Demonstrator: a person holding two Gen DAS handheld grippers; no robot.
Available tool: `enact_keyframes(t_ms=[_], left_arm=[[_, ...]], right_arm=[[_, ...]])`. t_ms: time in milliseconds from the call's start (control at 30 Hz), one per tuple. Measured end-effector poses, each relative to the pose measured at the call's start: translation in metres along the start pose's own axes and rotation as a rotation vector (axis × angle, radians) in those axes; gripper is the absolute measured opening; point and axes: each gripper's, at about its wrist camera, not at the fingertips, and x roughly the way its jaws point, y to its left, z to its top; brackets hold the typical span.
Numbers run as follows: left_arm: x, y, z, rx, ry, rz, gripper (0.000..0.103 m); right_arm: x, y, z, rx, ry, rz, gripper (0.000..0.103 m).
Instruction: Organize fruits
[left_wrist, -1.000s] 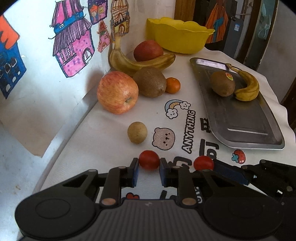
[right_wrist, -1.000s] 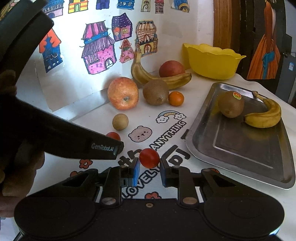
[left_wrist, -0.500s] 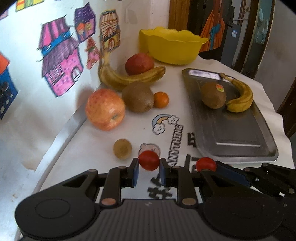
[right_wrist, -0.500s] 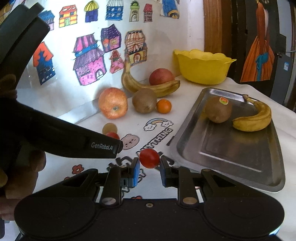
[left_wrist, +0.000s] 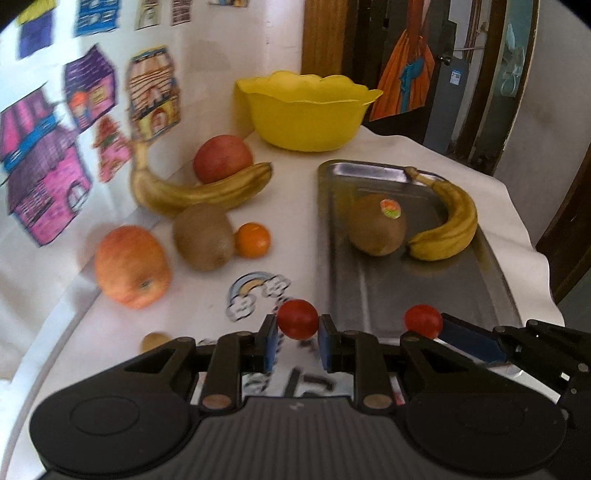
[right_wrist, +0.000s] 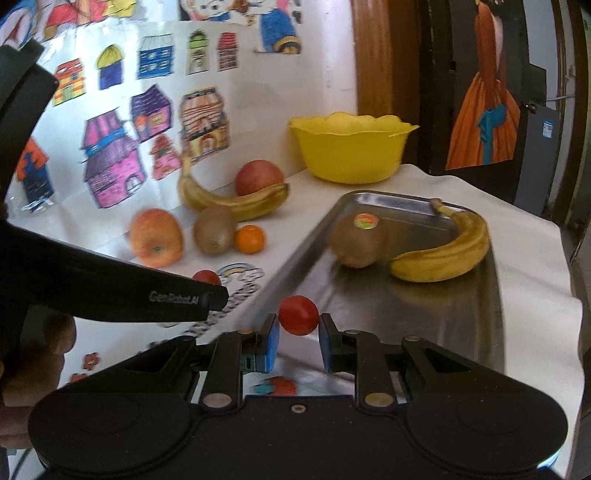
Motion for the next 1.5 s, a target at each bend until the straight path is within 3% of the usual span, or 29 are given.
enact_keyframes(t_ms=[533,1033,1200,1333,1433,1500], left_arm=[[0.047,-0.067,0.024,-0.008,0.012,0.019,0.025],[0.061,-0.087,0.025,-0.003,0.043,0.051,0.025],[0.063,-0.087,0.026,-0.012,0.063,0.056,0.026],[0.060,-0.086,0.028,-0.032,0.057,0.044,0.042],[0.056,-0.082,0.029,-0.046,0.041,0.043,0.058],[0.052,-0.078,0.030,-0.060,0.033,0.036,0.063]], right_arm=[[0.023,-0.096,0.008,0.014,0.011,-0.011,0.025],[0.034,-0.117,0.006,0.036,0.031,0.010,0.025],[0.037,-0.122,0.007,0.044,0.043,-0.008,0.033],[0.030,-0.122,0.008,0.037,0.041,-0.010,0.038],[0.023,-0.119,0.010,0.032,0.029,-0.024,0.050],[0.020,-0.120,0.010,0.040,0.032,-0.035,0.058]])
